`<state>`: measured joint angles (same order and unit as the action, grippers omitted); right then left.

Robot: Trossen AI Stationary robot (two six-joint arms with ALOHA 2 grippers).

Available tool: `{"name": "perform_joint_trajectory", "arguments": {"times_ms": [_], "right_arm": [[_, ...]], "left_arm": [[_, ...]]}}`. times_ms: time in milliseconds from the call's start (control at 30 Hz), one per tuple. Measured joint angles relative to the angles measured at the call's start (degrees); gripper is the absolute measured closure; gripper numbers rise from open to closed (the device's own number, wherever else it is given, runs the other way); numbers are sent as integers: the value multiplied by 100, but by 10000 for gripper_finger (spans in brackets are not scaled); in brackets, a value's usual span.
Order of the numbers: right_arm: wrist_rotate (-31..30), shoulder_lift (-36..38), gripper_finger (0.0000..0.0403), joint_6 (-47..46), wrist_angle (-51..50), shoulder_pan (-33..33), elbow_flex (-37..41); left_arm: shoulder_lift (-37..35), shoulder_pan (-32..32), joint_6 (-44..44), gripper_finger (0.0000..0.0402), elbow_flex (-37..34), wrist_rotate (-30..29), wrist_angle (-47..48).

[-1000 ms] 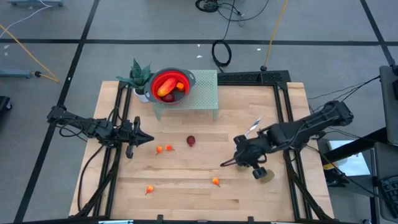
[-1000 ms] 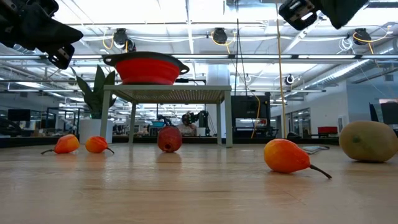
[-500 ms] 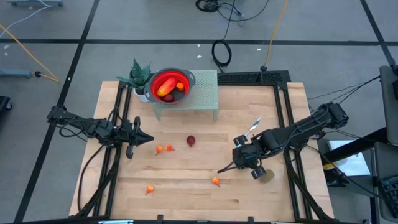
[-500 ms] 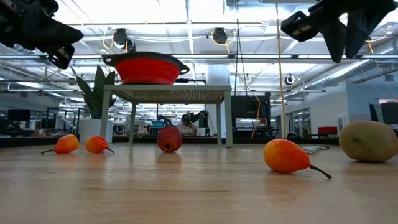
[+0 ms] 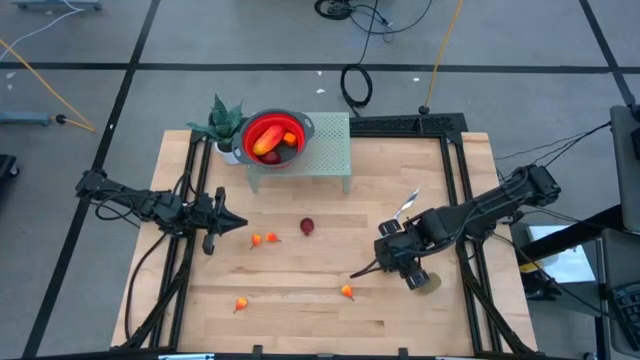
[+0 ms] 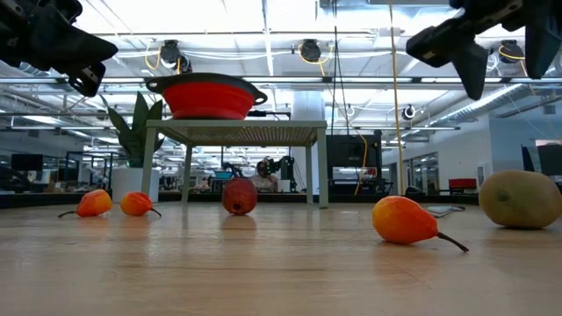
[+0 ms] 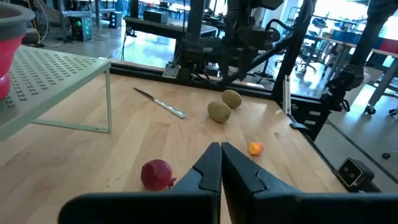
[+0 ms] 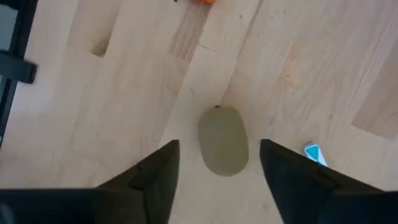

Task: Pick & Place Fruit
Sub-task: Put the kiwi into the red strainer bowl on the shelf

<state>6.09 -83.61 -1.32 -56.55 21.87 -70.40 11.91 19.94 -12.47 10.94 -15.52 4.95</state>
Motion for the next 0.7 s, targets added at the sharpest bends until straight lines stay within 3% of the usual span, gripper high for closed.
{"name": "perform_joint_trajectory", "arguments": {"times_ms": [167,367,700], "right_arm": [[11,0,143,-338,529,4,307],[0,0,109,-374,627,4,571],[-6,0,97,-521,1080,114,1158]], "left_arm": [[1,0,4,382,0,-1,-2],[1,0,13,398,2,-3,-2],[1,0,10,377,2,-5,0]]}}
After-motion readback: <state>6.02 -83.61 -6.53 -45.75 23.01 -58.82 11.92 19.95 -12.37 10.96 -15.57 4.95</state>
